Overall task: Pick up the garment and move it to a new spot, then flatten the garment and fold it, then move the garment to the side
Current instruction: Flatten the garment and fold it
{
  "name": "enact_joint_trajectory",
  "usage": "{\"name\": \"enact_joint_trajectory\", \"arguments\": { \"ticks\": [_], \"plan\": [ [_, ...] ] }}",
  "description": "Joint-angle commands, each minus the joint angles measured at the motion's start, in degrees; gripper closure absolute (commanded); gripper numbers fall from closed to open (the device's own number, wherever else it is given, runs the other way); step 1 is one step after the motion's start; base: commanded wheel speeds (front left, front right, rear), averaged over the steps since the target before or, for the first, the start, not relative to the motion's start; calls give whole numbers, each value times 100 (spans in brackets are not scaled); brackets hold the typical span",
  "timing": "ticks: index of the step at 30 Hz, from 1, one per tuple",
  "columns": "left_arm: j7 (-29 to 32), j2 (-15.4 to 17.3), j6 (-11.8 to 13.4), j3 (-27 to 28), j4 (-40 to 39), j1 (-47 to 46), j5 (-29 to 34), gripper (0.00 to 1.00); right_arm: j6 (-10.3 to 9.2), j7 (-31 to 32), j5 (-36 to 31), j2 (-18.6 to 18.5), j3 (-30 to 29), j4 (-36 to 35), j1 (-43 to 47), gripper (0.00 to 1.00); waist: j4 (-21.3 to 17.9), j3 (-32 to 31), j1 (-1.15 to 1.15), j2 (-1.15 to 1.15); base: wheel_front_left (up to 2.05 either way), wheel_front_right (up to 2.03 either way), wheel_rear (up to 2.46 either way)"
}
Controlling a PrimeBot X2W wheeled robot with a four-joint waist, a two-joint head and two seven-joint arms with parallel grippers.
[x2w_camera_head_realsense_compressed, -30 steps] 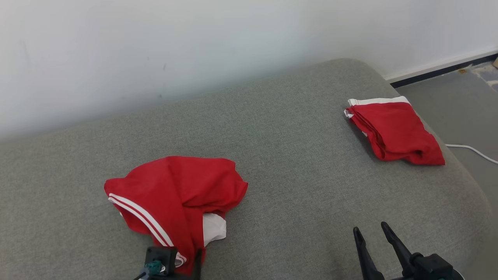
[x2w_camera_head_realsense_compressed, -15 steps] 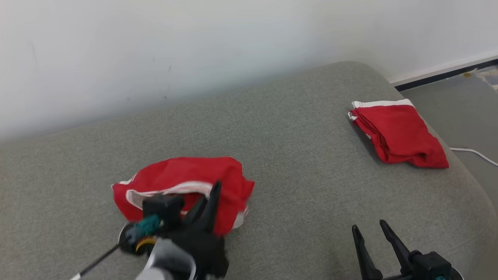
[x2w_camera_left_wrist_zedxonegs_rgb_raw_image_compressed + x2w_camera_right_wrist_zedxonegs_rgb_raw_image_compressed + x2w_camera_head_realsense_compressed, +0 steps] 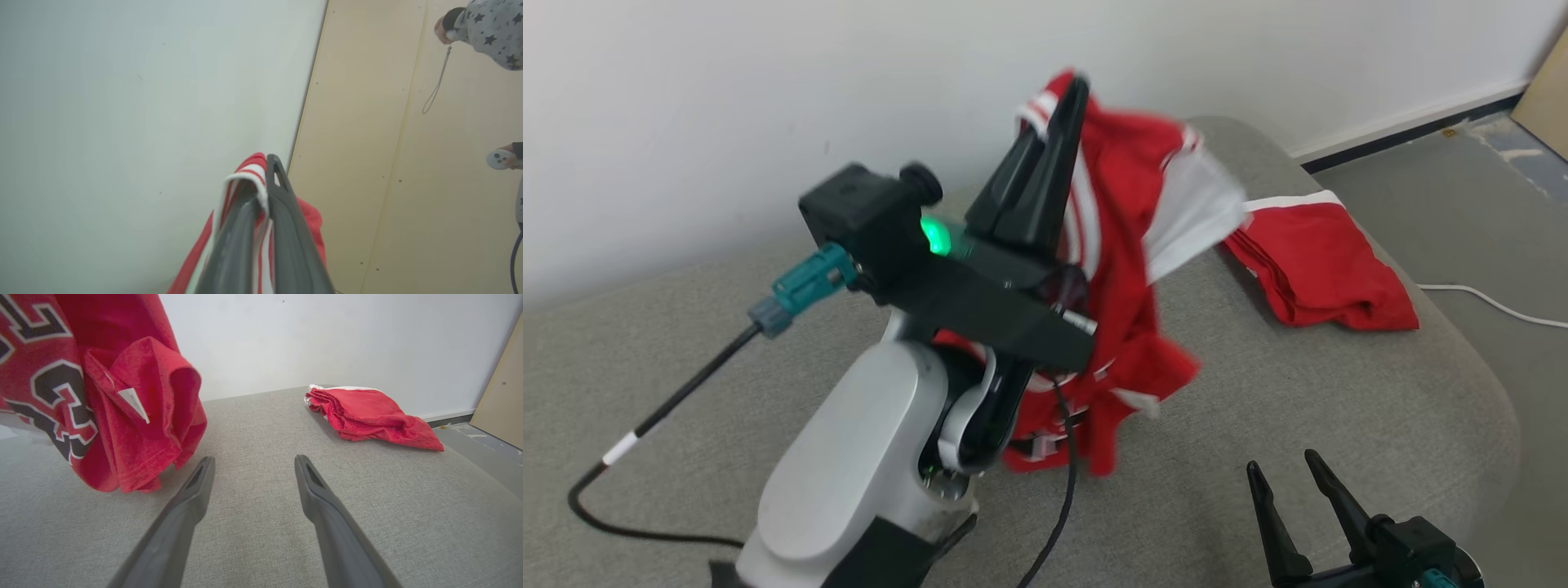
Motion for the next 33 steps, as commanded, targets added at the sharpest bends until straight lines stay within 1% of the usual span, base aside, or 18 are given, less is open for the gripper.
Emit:
{"name": "enact_joint_trajectory", "arguments": {
  "ticks": [1,5,8,10,12,14,16,20,24,27,28,30,33],
  "plan": [
    [-256,-14,103,-124,-39,-338,-224,100,-16,-25,-3,5,-13,1,-59,0,-81,32,0,-1,0,0,0],
    [-927,-12,396,-329,-214,-898,-964,100,-16,-26,-14,-5,-40,-6,-27,0,-78,46,0,-1,0,0,0],
    [-1204,-11,677,-417,-342,-1114,-1477,100,-16,-26,-53,-15,-57,-19,2,0,15,65,0,-1,0,0,0],
    [-1268,-7,870,-482,-287,-1014,-1725,100,-16,-26,-66,-14,-53,-32,-4,0,115,96,0,-1,0,0,0],
    [-1291,-3,1044,-509,-96,-783,-1827,100,-16,-26,-59,-11,-55,-61,-26,0,246,165,0,-1,0,0,0],
    [-1308,-1,1157,-415,170,-456,-1909,100,-16,-26,-58,-13,-46,-78,-55,0,394,241,0,-1,0,0,0],
    [-1317,10,1214,-232,453,-76,-1845,100,-16,-26,-61,-18,-44,-89,-83,0,542,301,0,-1,0,0,0],
    [-1314,71,1161,429,937,868,-1646,100,-16,-25,-72,-64,-33,-108,-95,0,810,391,0,-1,0,0,0],
    [-1312,62,1024,1307,1290,1655,-1559,100,-16,-26,-78,-110,-16,-124,-84,0,1068,436,0,-1,0,0,0],
    [-1312,36,900,1908,1444,2052,-1381,100,-16,-26,-77,-150,33,-112,-105,0,1212,430,0,-1,0,0,0],
    [-1312,36,900,1908,1444,2052,-1381,100,-16,-26,-77,-150,33,-112,-105,0,1212,430,0,-1,0,0,0],
    [-1312,22,804,2292,1518,2269,-1321,100,-16,-26,-65,-165,52,-107,-116,0,1294,415,0,-1,0,0,0],
    [-1313,-6,664,2719,1632,2516,-1257,100,-16,-26,-59,-178,86,-95,-105,0,1385,377,0,-1,0,0,0]
  ]
}}
